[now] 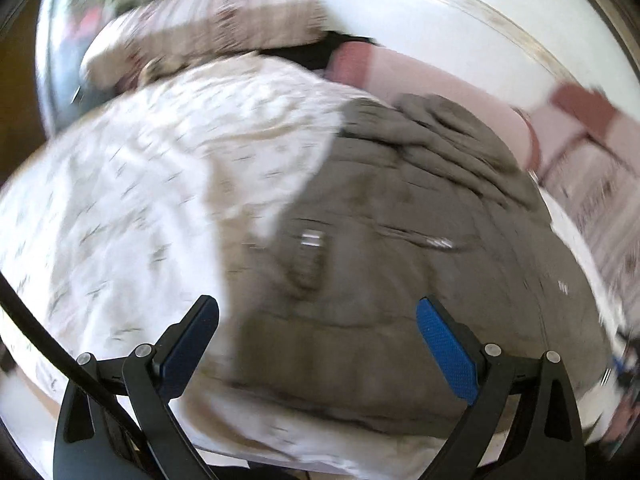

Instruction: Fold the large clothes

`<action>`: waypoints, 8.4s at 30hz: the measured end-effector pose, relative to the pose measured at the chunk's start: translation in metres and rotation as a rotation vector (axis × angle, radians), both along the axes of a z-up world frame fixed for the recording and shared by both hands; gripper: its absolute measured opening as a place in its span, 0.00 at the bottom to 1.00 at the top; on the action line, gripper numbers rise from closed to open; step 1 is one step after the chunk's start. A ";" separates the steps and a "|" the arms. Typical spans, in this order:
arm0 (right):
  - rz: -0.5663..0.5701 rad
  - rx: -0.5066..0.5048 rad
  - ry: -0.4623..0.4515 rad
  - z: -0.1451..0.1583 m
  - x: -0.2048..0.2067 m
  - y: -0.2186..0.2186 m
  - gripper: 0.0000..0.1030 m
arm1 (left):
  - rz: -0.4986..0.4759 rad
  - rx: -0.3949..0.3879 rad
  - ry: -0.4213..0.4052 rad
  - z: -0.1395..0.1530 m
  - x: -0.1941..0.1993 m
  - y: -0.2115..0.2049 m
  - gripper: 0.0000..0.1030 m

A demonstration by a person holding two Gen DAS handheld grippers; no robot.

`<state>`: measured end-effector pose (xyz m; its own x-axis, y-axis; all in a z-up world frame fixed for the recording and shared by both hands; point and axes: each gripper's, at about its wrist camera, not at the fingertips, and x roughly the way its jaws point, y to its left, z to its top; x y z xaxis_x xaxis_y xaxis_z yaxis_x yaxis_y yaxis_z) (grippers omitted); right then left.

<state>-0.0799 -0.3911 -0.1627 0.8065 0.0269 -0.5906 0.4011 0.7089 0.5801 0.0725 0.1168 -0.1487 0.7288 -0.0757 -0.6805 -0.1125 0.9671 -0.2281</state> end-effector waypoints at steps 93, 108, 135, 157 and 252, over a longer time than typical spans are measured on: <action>0.240 -0.022 -0.087 0.013 -0.011 0.077 0.15 | -0.115 0.292 -0.131 -0.002 -0.051 -0.082 0.17; 0.317 -0.080 -0.217 0.107 0.029 0.067 0.15 | -0.152 0.224 -0.250 0.090 -0.014 -0.077 0.17; 0.086 -0.217 -0.022 0.151 0.448 0.004 0.15 | -0.141 0.184 -0.304 0.194 0.299 -0.097 0.62; 0.357 -0.550 0.076 0.058 0.468 0.071 0.63 | -0.265 0.303 -0.039 0.016 0.431 -0.176 0.71; 0.015 -0.038 0.238 0.034 0.270 -0.039 0.61 | 0.191 -0.012 0.179 0.018 0.292 -0.009 0.85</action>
<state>0.1899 -0.4305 -0.1286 0.6443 0.0119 -0.7647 0.5125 0.7354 0.4433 0.3650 0.1081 -0.1304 0.5986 0.0436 -0.7999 -0.3329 0.9217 -0.1989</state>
